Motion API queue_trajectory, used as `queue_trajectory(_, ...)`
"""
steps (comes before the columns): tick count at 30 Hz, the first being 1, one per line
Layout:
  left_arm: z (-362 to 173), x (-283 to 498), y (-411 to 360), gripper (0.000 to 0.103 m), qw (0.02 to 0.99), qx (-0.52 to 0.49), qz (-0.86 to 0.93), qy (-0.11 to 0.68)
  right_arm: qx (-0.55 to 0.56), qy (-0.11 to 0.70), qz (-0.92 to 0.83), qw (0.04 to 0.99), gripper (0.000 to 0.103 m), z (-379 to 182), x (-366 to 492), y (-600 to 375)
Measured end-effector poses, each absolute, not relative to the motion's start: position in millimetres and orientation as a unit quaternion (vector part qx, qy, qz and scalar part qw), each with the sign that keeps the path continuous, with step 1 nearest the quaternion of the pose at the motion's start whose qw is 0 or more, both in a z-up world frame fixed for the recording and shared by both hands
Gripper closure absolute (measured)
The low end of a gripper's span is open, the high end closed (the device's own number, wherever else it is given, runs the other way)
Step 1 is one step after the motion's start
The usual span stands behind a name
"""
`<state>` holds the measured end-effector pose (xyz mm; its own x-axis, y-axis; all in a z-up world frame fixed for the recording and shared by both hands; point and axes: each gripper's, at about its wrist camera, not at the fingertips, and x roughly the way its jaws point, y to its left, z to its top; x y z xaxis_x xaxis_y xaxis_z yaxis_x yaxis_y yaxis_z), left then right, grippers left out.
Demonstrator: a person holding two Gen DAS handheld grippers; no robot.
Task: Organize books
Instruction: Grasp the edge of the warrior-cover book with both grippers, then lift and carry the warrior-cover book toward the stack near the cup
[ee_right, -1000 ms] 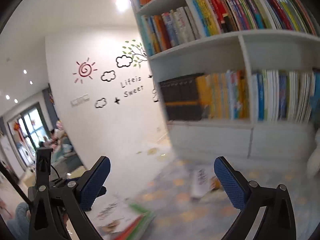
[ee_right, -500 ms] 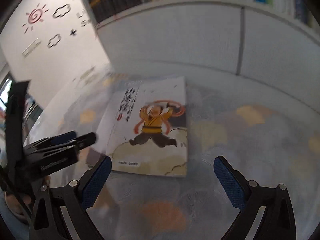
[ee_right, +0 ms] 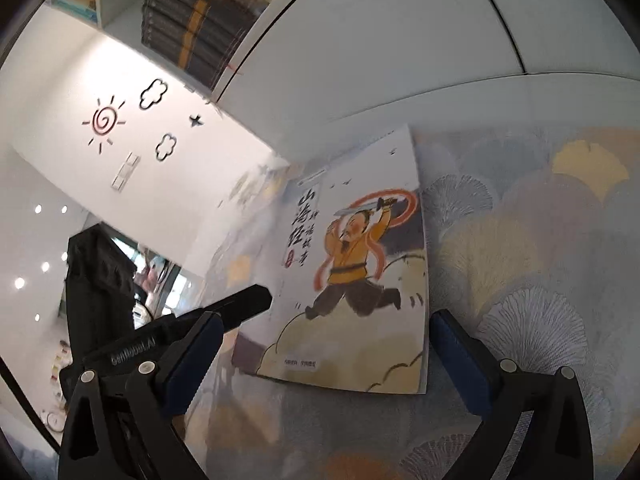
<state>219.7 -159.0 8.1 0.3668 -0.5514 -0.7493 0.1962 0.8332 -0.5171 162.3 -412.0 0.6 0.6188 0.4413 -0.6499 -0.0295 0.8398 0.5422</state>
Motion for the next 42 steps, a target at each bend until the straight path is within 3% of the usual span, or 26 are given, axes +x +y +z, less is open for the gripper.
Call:
queue_trajectory(4,5,220,-161,0.036,0.793,-0.192,-0.262,0.515,0.220,0.410,0.133,0.875,0.001,2,156,-404)
queue_trajectory(5,3,220,-162,0.036,0.794,-0.189,-0.263,0.515,0.227,0.403,0.130,0.877,0.009,2,153,-407)
queue_trajectory(7,3,219,-168,0.036,0.793,-0.184,-0.274,0.512,0.225,0.402,0.100,0.882,0.040,3,146,-412)
queue_trajectory(8,4,217,-172,0.036,0.793,-0.179,-0.273,0.514,0.222,0.403,0.081,0.884,0.061,2,145,-415)
queue_trajectory(9,4,218,-176,0.036,0.799,-0.167,-0.270,0.511,0.229,0.402,0.060,0.885,0.066,-1,145,-418)
queue_trajectory(15,27,197,-178,0.044,0.835,-0.138,-0.284,0.451,0.122,0.414,0.022,0.902,0.068,6,144,-384)
queue_trajectory(25,45,132,-145,0.045,0.836,-0.101,-0.283,0.460,0.066,0.434,0.017,0.898,0.071,19,75,-317)
queue_trajectory(42,150,32,-37,0.045,0.853,-0.103,-0.313,0.404,0.009,0.346,0.033,0.937,0.071,135,-23,-178)
